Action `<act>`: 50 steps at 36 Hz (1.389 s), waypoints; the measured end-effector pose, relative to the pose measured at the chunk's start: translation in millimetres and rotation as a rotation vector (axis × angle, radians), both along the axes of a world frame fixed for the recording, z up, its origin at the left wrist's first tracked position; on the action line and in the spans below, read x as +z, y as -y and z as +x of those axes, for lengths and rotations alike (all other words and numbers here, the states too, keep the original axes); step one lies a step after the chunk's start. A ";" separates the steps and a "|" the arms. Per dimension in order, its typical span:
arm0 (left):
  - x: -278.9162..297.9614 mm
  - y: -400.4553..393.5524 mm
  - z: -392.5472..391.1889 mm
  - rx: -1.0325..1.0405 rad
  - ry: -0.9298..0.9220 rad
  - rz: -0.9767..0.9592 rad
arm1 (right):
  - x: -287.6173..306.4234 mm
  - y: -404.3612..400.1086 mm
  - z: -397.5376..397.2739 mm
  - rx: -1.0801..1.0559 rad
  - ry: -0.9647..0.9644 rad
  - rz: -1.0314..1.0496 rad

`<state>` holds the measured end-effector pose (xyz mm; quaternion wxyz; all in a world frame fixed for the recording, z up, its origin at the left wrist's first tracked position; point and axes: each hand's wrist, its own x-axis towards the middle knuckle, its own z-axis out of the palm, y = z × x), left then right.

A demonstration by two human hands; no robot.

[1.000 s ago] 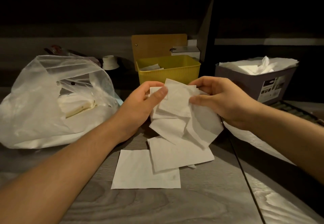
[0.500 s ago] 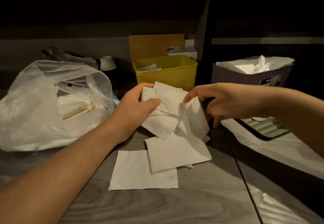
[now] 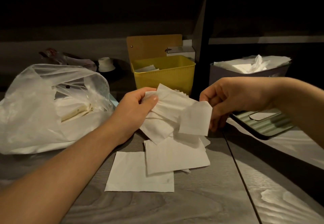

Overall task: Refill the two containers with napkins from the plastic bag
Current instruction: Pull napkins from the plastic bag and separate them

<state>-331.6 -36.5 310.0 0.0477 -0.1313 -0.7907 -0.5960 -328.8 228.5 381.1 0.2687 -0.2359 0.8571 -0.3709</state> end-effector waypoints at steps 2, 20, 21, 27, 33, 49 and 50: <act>-0.2 -0.7 0.3 -0.011 -0.003 0.008 | 1.2 -2.4 0.0 0.032 -0.001 0.022; -3.7 2.8 -4.5 0.001 -0.019 -0.024 | 24.4 -13.8 11.7 -0.051 -0.086 -0.277; -3.7 2.6 -4.4 0.004 -0.024 -0.033 | 25.0 -12.2 12.3 -0.051 -0.076 -0.206; -3.8 1.3 -3.5 -0.002 -0.002 -0.004 | 1.1 3.7 4.0 -0.189 -0.181 -0.017; -4.5 2.2 -4.0 -0.006 0.001 -0.015 | 2.2 9.8 6.7 -0.144 -0.485 0.212; -2.8 1.3 -2.4 -0.020 0.022 0.011 | 23.5 4.0 29.1 0.085 -0.348 0.301; -2.8 1.0 -2.4 -0.022 0.020 0.012 | 22.7 6.3 30.4 0.090 -0.352 0.283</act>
